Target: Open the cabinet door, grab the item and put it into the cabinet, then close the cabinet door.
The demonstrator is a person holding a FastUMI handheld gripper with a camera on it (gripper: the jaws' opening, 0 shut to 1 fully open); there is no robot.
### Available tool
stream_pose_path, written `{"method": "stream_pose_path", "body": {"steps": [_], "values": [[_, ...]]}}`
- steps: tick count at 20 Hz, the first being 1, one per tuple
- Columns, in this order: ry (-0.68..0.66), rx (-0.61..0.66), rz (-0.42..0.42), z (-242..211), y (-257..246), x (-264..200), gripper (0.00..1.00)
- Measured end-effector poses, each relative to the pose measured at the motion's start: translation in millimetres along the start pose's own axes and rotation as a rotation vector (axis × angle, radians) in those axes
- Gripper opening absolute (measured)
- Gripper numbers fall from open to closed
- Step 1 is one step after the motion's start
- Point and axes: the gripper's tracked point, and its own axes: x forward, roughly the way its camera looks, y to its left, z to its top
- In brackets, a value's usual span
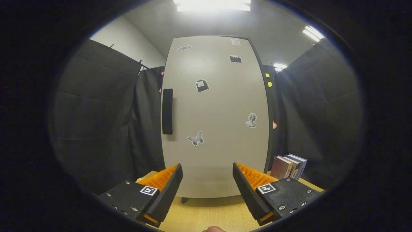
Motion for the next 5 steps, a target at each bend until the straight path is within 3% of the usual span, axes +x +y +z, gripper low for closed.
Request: {"method": "stream_pose_path", "body": {"steps": [5], "values": [[0.004,-0.003,0.006,-2.1,0.5,-0.3,0.96]]}}
